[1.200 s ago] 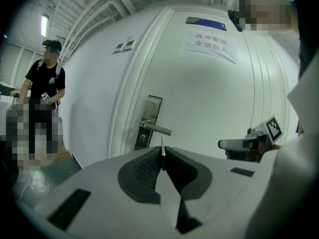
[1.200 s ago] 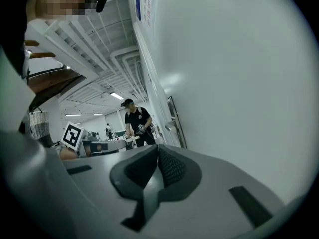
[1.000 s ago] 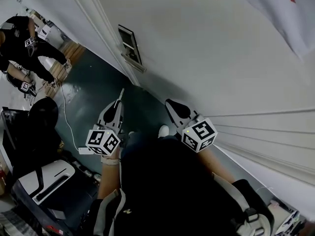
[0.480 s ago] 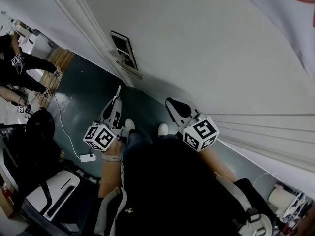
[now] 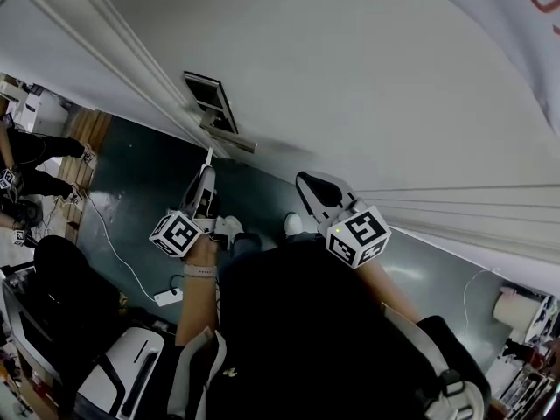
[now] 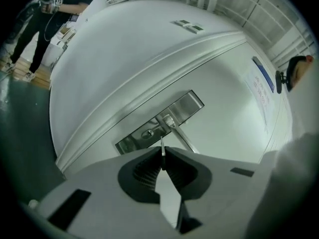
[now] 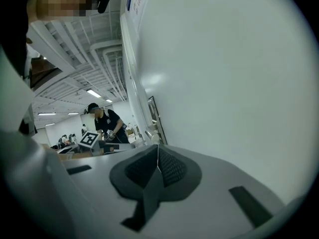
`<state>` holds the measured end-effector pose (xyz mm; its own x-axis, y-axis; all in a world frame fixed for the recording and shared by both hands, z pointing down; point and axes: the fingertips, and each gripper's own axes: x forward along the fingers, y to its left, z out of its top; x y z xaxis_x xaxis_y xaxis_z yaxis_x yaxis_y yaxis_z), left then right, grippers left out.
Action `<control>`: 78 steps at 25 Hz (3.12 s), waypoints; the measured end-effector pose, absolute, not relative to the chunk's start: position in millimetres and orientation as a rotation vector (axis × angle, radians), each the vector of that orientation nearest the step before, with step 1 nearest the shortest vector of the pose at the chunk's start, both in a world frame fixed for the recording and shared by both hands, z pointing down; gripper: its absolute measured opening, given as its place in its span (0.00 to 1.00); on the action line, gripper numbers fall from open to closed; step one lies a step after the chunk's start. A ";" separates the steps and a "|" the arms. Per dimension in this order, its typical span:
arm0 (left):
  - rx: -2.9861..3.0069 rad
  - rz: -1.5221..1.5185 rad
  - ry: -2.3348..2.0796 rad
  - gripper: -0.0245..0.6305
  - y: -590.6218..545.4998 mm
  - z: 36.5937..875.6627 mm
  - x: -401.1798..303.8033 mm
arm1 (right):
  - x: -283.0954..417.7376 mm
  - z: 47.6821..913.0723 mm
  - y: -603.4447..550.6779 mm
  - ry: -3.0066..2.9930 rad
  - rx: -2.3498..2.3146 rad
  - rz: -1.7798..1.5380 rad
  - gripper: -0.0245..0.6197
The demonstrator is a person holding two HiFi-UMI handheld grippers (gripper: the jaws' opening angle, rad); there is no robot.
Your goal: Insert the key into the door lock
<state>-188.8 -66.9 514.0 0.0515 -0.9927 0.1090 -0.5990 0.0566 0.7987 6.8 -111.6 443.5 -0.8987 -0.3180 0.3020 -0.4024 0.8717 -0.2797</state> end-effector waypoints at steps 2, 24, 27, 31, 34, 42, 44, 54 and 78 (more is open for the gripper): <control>1.618 -0.741 -1.570 0.08 -75.2 517.8 -191.8 | 6.0 442.9 -113.1 -2.791 0.589 0.498 0.06; 1.528 -0.827 -1.318 0.08 -129.9 544.5 -206.8 | 17.2 448.2 -119.7 -2.700 0.922 0.549 0.06; 1.515 -0.824 -1.303 0.08 -132.1 547.5 -208.0 | 17.1 448.0 -120.1 -2.696 0.943 0.549 0.06; 1.501 -0.827 -1.289 0.08 -133.2 550.1 -210.4 | 16.6 447.3 -120.1 -2.688 0.960 0.547 0.06; 1.497 -0.836 -1.277 0.08 -132.5 549.0 -210.3 | 17.9 446.0 -119.2 -2.684 0.971 0.546 0.06; 1.514 -0.881 -1.239 0.08 -132.5 540.6 -210.5 | 16.3 446.8 -119.4 -2.684 0.973 0.545 0.06; 1.504 -0.878 -1.243 0.08 -132.3 540.9 -211.5 | 15.8 445.0 -118.6 -2.685 0.967 0.543 0.06; 1.483 -0.910 -1.225 0.08 -137.6 543.5 -212.9 | 16.1 446.6 -121.9 -2.685 0.975 0.542 0.06; 1.459 -0.965 -1.121 0.08 -166.1 545.6 -214.2 | 15.1 439.3 -123.2 -2.684 0.997 0.528 0.06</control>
